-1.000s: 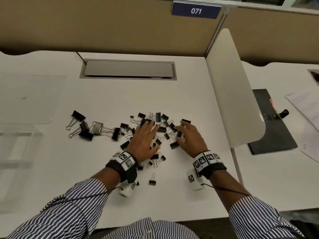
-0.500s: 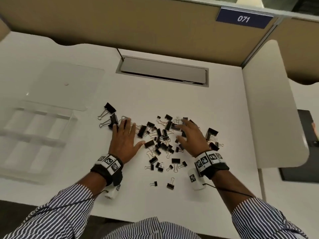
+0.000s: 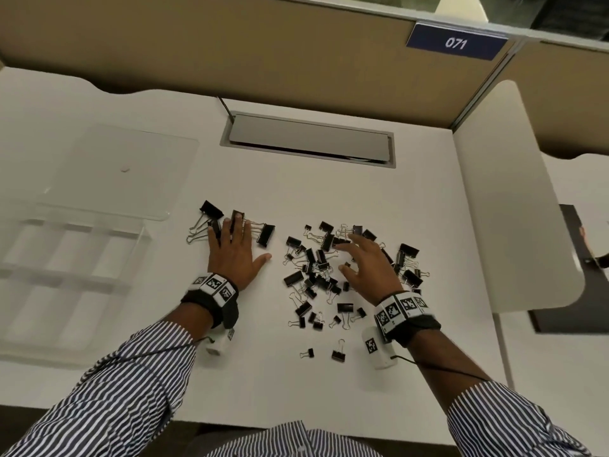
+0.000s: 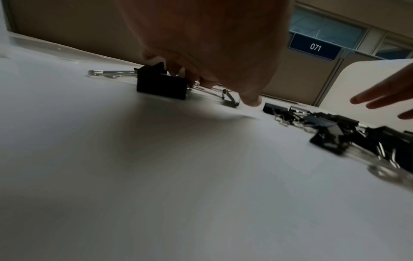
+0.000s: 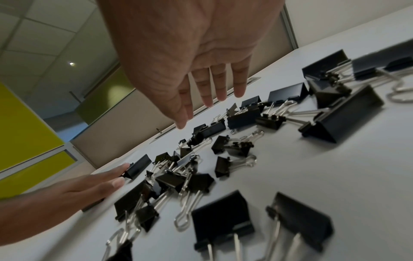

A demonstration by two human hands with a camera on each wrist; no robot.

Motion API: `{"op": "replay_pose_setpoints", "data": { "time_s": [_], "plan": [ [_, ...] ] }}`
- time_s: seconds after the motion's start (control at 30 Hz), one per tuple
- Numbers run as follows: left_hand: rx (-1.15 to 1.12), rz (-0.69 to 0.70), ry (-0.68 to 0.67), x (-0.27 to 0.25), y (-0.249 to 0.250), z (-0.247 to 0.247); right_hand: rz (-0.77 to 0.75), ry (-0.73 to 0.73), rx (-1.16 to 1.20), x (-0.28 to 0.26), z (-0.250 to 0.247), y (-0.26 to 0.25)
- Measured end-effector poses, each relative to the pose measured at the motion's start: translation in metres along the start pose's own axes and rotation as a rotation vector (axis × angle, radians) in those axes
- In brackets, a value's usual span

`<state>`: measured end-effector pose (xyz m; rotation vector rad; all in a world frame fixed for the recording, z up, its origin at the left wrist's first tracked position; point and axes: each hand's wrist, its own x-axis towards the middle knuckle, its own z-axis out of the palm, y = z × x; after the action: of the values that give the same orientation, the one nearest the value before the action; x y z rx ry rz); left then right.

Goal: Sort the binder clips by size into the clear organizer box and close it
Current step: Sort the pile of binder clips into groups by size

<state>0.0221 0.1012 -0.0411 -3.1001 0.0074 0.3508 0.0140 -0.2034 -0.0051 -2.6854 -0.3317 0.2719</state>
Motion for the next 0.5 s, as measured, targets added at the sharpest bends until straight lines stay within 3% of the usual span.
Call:
{"op": "replay_pose_setpoints", "data": {
  "time_s": [0.17, 0.23, 0.33, 0.4, 0.5],
  "plan": [
    [-0.090, -0.017, -0.007, 0.007, 0.005, -0.015, 0.046, 0.032, 0.014, -0.002, -0.005, 0.003],
    [-0.173, 0.124, 0.108, 0.002, 0.011, -0.021, 0.070, 0.040, 0.002, -0.002, -0.007, 0.008],
    [-0.344, 0.461, 0.300, -0.010, 0.024, -0.022, 0.101, 0.054, -0.030, -0.002, -0.007, 0.015],
    [-0.413, 0.567, 0.219, -0.019, 0.035, -0.024, 0.144, 0.074, -0.023, -0.001, -0.007, 0.018],
    [-0.330, 0.595, -0.001, -0.024, 0.044, -0.021, 0.203, 0.130, 0.014, 0.000, -0.010, 0.024]
  ]
}}
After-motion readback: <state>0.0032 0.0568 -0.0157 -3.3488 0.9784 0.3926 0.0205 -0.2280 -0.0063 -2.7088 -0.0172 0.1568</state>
